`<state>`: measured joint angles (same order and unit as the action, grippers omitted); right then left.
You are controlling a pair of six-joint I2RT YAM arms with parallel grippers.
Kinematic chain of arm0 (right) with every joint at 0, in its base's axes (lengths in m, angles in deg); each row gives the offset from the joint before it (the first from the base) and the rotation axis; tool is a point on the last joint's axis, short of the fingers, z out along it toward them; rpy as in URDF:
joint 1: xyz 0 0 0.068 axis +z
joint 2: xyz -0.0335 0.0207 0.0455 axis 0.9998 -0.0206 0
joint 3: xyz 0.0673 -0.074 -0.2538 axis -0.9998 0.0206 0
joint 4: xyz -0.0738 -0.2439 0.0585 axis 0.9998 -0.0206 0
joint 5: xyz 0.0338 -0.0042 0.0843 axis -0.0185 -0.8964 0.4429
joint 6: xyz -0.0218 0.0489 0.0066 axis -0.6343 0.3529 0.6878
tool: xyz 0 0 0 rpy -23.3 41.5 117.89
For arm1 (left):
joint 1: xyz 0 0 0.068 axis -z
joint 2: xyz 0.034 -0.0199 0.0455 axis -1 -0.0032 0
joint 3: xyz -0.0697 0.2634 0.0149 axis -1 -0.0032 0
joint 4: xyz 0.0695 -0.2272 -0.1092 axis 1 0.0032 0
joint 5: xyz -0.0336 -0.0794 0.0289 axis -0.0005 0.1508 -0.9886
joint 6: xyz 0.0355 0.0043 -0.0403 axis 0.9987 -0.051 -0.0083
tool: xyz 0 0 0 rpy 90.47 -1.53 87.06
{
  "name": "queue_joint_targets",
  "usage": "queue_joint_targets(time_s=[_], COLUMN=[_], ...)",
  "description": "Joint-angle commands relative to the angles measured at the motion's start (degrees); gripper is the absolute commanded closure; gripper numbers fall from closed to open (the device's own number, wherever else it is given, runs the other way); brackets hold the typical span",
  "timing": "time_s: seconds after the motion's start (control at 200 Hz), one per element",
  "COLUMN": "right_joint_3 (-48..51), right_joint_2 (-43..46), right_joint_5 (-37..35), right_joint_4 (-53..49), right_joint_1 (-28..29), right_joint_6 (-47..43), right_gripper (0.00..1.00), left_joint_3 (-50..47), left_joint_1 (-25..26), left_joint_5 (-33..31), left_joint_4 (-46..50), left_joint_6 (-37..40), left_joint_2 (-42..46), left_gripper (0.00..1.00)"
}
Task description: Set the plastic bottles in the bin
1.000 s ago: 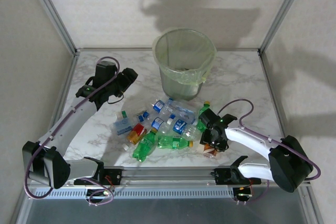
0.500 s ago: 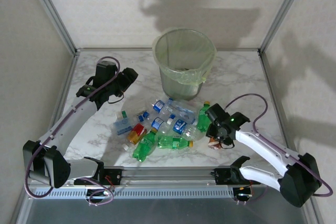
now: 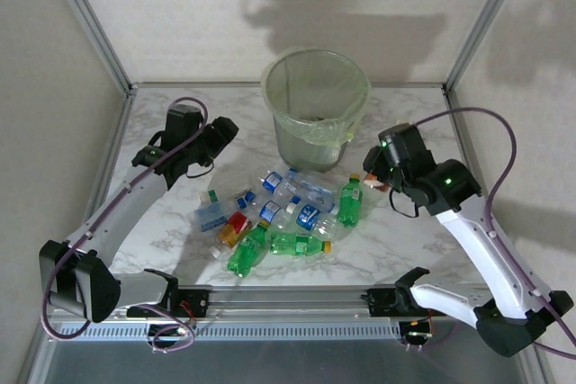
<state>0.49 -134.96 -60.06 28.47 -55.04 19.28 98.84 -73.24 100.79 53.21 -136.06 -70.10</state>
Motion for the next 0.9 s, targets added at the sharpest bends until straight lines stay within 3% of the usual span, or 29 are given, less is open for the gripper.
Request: queue_joint_targets(time_s=[0.0, 0.325, 0.676, 0.896], right_joint_3=[-7.4, -25.8, -31.2, -34.9], right_joint_2=[-2.3, -14.0, -22.0, -27.8], right_joint_5=[-1.2, 6.1, 14.5, 15.5], right_joint_4=[3.5, 11.9, 18.0, 18.2], right_joint_1=[-0.2, -0.2, -0.2, -0.2], right_joint_6=[-6.1, -15.3, -16.2, -17.8], right_gripper=[0.51, 0.52, 0.52, 0.51], left_joint_3=[1.7, 3.4, 3.4, 3.5], left_joint_1=[0.5, 1.4, 2.4, 3.0], left_joint_5=[0.1, 0.1, -0.5, -0.9], left_joint_4=[-1.1, -1.3, -1.2, -1.2], left_joint_6=[0.0, -0.2, -0.2, 0.0], left_joint_2=[-0.6, -1.8, -1.3, -0.8], left_gripper=[0.26, 0.26, 0.26, 0.26])
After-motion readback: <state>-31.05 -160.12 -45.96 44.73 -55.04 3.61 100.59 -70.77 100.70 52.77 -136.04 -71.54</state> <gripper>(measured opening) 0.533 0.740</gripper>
